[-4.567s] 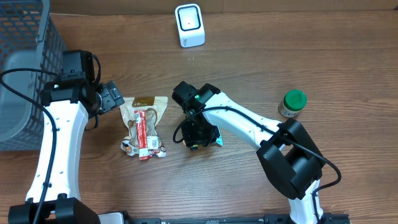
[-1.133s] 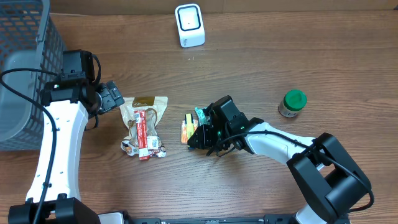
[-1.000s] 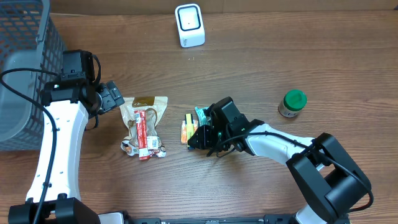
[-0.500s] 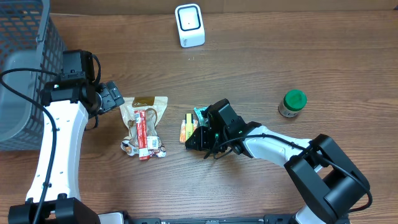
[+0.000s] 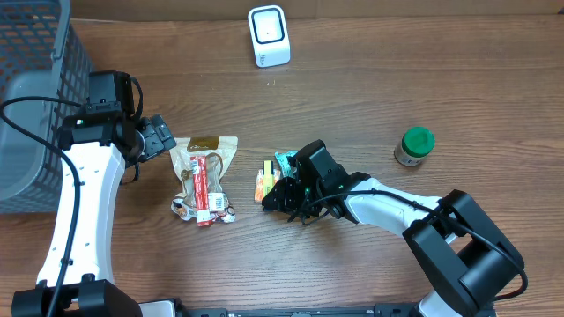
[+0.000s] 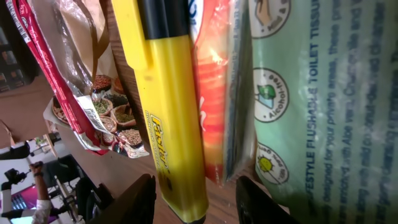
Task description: Scan the item barcode
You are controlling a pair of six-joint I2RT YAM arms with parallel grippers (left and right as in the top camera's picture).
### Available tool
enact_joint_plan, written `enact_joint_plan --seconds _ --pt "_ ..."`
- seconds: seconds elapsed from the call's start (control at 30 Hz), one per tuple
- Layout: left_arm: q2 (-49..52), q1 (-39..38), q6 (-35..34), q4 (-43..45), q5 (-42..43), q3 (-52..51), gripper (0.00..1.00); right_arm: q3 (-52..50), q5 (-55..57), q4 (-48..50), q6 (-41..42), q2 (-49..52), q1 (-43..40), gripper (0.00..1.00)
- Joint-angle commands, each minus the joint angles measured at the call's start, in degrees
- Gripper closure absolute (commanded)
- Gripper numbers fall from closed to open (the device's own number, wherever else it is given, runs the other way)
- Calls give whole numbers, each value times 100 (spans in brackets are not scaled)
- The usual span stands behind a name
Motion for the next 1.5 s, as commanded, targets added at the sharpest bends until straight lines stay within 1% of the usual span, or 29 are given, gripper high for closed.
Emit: enact_joint_plan --seconds 0.0,0.43,0.53,0.63,0.9,0.93,0.97,1.0,1.07,1.13,1.33,1.47 --pt "33 9 22 -7 -57 -22 0 -57 59 17 46 2 31 57" --pt "33 9 22 -9 -57 -22 0 -57 555 225 170 4 249 59" --pt "33 9 22 -9 -57 -22 0 -57 568 341 133 4 249 62" --pt "33 9 22 -7 -57 -22 0 -57 621 354 127 4 249 71" --pt "33 9 22 -9 -57 -22 0 -57 715 354 133 4 249 73" --pt "33 9 22 -9 -57 -22 0 -57 732 354 133 4 249 78" --pt "33 9 22 -7 -57 -22 0 -57 750 345 131 4 249 85" --pt "33 9 22 -9 -57 -22 0 -57 754 337 129 4 249 89" --pt "35 9 22 -9 -57 -22 0 -57 765 339 129 4 249 95" --pt "33 9 22 -9 -57 -22 0 -57 763 339 127 4 249 96" --pt "35 9 22 -9 -57 -22 0 20 496 243 -400 -208 249 96" --pt "33 9 22 -7 -57 -22 0 289 651 -481 -1167 -605 249 96"
